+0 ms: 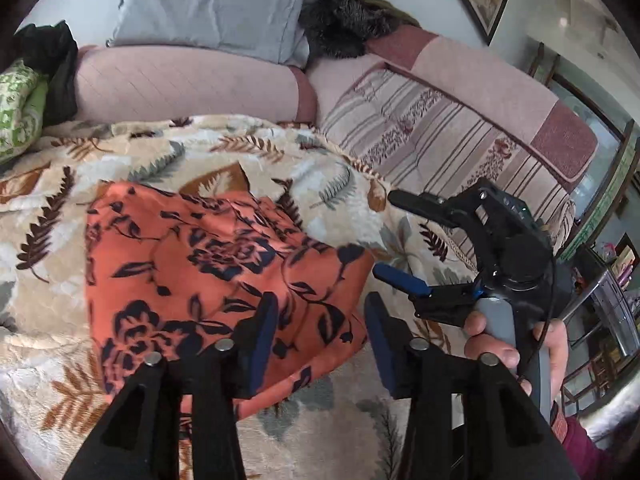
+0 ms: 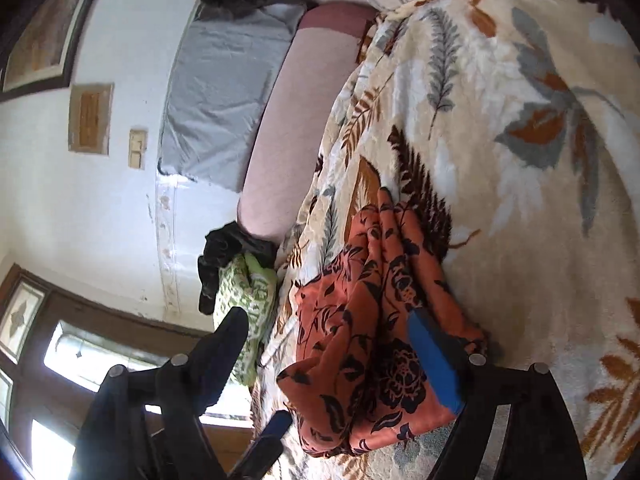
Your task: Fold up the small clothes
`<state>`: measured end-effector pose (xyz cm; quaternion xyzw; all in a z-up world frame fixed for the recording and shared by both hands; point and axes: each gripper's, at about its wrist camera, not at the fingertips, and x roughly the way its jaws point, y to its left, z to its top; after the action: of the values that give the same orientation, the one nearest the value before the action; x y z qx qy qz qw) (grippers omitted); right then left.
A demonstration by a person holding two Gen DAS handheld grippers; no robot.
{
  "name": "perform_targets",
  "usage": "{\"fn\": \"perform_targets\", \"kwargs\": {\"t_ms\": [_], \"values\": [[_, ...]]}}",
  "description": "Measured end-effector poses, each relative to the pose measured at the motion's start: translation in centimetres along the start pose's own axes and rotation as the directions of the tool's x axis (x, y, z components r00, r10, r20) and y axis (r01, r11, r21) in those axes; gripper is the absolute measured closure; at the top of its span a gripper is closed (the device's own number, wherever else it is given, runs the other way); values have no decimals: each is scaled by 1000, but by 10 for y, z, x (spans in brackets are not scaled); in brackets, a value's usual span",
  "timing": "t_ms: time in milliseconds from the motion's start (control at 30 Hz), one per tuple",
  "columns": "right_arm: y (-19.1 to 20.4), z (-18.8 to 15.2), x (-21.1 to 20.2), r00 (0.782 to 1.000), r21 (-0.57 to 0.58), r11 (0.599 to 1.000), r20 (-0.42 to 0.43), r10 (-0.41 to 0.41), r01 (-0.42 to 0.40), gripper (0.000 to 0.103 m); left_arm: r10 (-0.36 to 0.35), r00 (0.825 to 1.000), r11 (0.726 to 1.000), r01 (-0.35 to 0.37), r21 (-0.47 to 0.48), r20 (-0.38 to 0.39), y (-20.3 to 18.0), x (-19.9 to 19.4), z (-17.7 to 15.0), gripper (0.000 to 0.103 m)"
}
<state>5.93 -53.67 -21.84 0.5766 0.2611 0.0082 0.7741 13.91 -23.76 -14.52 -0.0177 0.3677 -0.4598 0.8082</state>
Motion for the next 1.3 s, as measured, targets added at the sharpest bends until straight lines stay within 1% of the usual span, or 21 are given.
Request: {"fn": "perform_targets", "kwargs": {"t_ms": [67,100,167,200,267,333,367,433,467,567,633,700,767,833,867,900,967,1067,1167,1233,1300], "values": [[7,-9,18,998,-37,998,-46,-48,46,19,101,993,995,-102,15,61,19,-19,-1,40],[9,-13,27,995,-50,996,-63,-82,79,19,145,987,989,-145,7,69,30,-23,-2,40],[8,-20,38,987,-65,988,-64,-147,142,19,230,972,973,-229,-29,56,54,-25,-5,40],[8,-23,41,986,-68,987,-64,-152,147,19,264,964,964,-262,-36,45,63,-22,-8,40],[7,-26,47,987,-77,987,-70,-147,141,19,341,940,940,-341,-18,17,75,-14,-17,40],[10,-31,47,989,-104,985,-48,-140,135,19,381,925,925,-380,22,-12,81,-5,-24,40],[13,-32,48,988,-125,982,-33,-150,145,19,391,920,920,-390,35,-27,82,-2,-26,40],[18,-32,55,984,-152,973,-18,-177,172,19,376,926,926,-375,42,-27,83,-2,-26,40],[18,-31,61,981,-155,971,-30,-191,184,19,375,927,927,-374,40,-26,84,-3,-26,40],[18,-20,80,979,-168,971,-79,-186,171,19,376,926,927,-375,29,-31,87,-1,-27,40],[22,-11,99,968,-227,957,-130,-213,180,20,388,921,921,-387,41,-26,86,-1,-27,40],[19,-5,115,957,-249,952,-181,-225,176,24,397,917,917,-396,57,-19,84,0,-27,40],[14,-3,126,943,-255,949,-228,-244,184,34,409,912,910,-407,74,-19,81,3,-26,40],[13,-2,130,939,-269,946,-239,-246,180,39,415,910,908,-412,79,-17,81,5,-25,40],[12,-1,130,939,-278,943,-236,-251,182,47,418,909,906,-415,80,-16,80,6,-24,40],[12,-1,130,937,-285,939,-231,-261,191,58,423,906,904,-420,82,-15,80,7,-24,40],[10,0,127,932,-313,925,-218,-291,215,71,431,902,900,-428,86,-14,79,9,-23,40],[21,-4,121,933,-386,891,-164,-321,238,79,438,899,896,-436,90,-11,77,11,-23,40],[40,-7,110,942,-464,845,-61,-329,265,84,445,896,892,-442,92,-8,77,12,-24,40],[53,-8,99,951,-504,819,19,-309,276,92,446,895,892,-444,86,-6,77,12,-24,40],[64,-6,84,957,-532,798,105,-272,285,96,444,896,894,-442,76,-8,79,12,-23,40]]}}
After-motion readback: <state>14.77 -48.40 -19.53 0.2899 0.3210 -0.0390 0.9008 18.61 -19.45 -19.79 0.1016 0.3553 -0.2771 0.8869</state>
